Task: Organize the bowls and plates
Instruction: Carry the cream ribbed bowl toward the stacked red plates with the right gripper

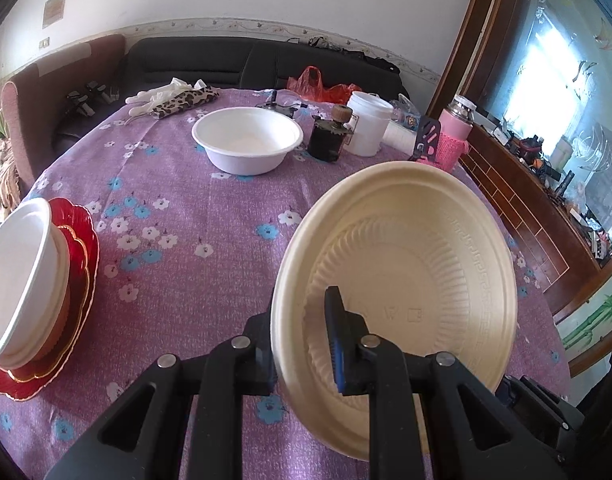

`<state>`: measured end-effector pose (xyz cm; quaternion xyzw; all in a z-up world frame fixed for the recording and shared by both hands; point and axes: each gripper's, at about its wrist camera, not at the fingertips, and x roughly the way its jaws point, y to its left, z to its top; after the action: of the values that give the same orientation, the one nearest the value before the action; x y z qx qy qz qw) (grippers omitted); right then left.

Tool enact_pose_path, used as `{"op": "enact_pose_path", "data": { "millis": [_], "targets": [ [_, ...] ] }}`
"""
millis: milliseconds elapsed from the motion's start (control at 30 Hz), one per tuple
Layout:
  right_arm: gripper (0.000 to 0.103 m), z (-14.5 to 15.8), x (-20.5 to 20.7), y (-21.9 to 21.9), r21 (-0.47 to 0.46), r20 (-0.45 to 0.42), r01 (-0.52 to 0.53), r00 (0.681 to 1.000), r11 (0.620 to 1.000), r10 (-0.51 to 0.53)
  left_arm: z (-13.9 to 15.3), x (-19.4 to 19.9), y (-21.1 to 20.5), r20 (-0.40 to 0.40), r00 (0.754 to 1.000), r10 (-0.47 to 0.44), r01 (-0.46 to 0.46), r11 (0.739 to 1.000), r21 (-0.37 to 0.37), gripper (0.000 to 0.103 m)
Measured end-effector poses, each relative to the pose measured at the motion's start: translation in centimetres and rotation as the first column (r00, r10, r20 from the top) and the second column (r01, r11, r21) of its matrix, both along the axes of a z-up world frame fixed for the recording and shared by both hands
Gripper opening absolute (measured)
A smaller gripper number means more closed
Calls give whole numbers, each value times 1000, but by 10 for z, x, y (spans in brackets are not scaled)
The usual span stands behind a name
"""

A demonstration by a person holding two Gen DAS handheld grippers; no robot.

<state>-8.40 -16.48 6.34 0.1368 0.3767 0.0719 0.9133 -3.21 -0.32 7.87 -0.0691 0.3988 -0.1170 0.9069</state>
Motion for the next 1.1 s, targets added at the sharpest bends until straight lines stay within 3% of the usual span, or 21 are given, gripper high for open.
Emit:
{"op": "enact_pose_path", "data": {
  "millis": [133,333,633,800,1100],
  "targets": [
    [30,-15,-18,-27,97,-16,38,999,995,-37,1,-12,-37,0,999,-48,48,993,104,19],
    [30,-23,-55,-78,173,-11,119,993,978,-119,5,-36,-100,5,987,-158,154,969,191,19],
    [30,-27,-117,-147,235,2,240,969,942,-247,4,-77,-173,13,962,-274,262,931,252,19],
    [30,-25,-125,-147,231,30,222,971,947,-235,4,-88,-162,38,973,-227,209,940,271,19],
    [30,-27,-101,-81,185,11,74,997,980,-77,-7,-84,-80,-7,999,-50,51,975,217,19]
  ]
}}
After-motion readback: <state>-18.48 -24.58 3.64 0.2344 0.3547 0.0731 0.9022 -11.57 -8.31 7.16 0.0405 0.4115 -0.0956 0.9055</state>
